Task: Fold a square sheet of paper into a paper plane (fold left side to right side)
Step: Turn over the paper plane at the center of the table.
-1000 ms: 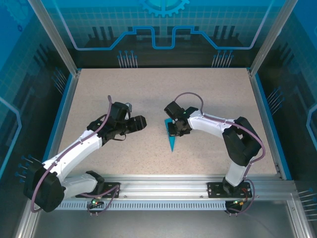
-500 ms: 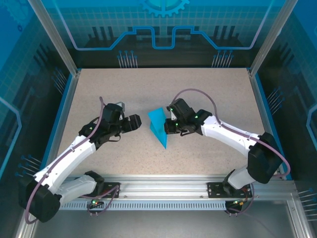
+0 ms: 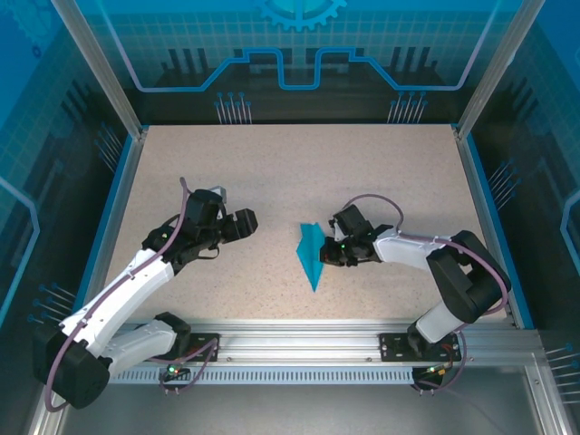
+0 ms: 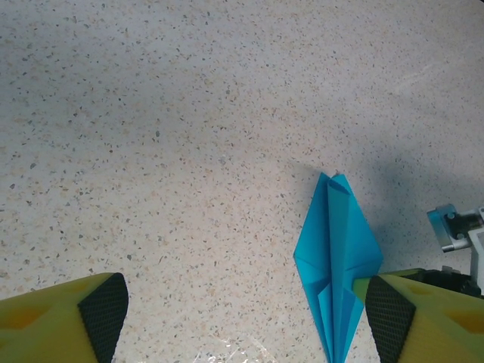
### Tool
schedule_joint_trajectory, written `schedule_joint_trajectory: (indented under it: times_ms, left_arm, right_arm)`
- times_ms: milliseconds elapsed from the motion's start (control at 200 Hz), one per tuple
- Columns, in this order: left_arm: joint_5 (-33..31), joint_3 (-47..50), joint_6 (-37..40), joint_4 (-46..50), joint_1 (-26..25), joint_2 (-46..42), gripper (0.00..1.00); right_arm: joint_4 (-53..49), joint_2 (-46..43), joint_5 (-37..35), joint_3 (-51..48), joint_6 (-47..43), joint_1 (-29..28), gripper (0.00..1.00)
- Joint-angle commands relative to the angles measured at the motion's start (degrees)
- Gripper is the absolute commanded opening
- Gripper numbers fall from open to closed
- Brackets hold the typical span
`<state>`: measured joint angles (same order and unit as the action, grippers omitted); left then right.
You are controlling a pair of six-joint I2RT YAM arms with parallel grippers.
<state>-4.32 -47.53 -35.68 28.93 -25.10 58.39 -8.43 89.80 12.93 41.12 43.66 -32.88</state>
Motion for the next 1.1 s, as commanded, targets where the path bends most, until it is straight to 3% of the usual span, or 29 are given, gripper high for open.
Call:
schedule_joint_trajectory:
  times_ms: [0, 335, 505, 710, 965, 1095]
  left_arm:
    - [-0.58, -0.12, -0.09, 1.15, 0.5, -0.56, 0.86]
    - [-0.53, -0.28, -0.28, 1.17, 0.51, -0.12, 0.87]
    - [-0.68, -0.63, -0.02, 1.4, 0.58, 0.05, 0.88]
    - [-1.03, -0.81, 0.63, 1.49, 0.59, -0.19, 0.89]
    - [-0.97, -0.65, 0.7, 0.3, 0.61, -0.65, 0.97]
    - [-0.87, -1.06, 1.05, 0.93, 0.59, -0.38, 0.97]
  right_arm:
    - [-0.16, -1.38, -0.59, -1.04, -1.83, 1.6, 0.04]
    - [-17.08, -2.56, -12.58, 5.04, -5.9, 1.77, 0.14]
    - [-20.0, -6.68, -13.44, 6.07, -6.39, 1.09, 0.29]
    - [-24.82, -12.6, -13.13, 7.55, -8.02, -0.94, 0.38]
    - [-25.66, -7.22, -10.28, 8.94, -9.39, -5.96, 0.59]
    - [-24.84, -3.76, -9.78, 11.49, -9.21, -6.4, 0.62]
